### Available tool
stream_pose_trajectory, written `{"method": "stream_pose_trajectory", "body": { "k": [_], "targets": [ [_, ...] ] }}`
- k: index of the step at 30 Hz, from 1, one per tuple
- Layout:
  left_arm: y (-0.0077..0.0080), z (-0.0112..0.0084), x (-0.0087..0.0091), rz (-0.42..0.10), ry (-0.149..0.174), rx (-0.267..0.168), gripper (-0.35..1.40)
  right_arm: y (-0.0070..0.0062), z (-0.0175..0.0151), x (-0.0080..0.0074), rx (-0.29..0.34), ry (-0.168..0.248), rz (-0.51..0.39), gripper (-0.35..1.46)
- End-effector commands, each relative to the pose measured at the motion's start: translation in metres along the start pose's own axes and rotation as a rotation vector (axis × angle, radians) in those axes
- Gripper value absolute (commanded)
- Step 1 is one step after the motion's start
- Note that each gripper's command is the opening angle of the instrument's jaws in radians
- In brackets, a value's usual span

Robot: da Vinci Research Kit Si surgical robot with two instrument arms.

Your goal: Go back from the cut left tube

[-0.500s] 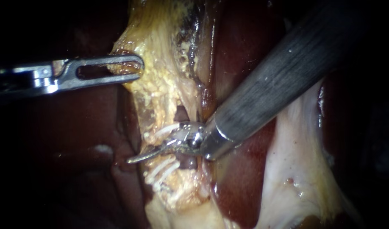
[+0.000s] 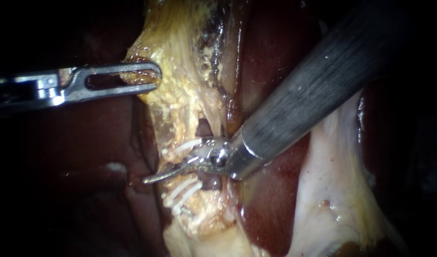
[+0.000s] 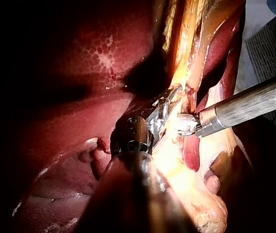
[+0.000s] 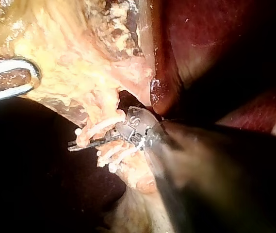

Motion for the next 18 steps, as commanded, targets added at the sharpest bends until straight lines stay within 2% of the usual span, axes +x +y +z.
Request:
{"method": "stream_pose_trajectory", "body": {
  "k": [1, 18],
  "targets": [
    [0.0000, 0.0000, 0.0000, 0.000, -0.001, 0.000, -0.35, 0.0000, 0.0000, 0.0000, 0.000, 0.000, 0.000, -0.35],
    [-0.0002, -0.0002, 0.0001, 0.000, 0.001, 0.002, -0.35, -0.0003, -0.0003, -0.0002, -0.005, 0.003, 0.029, -0.35]
  ]
}}
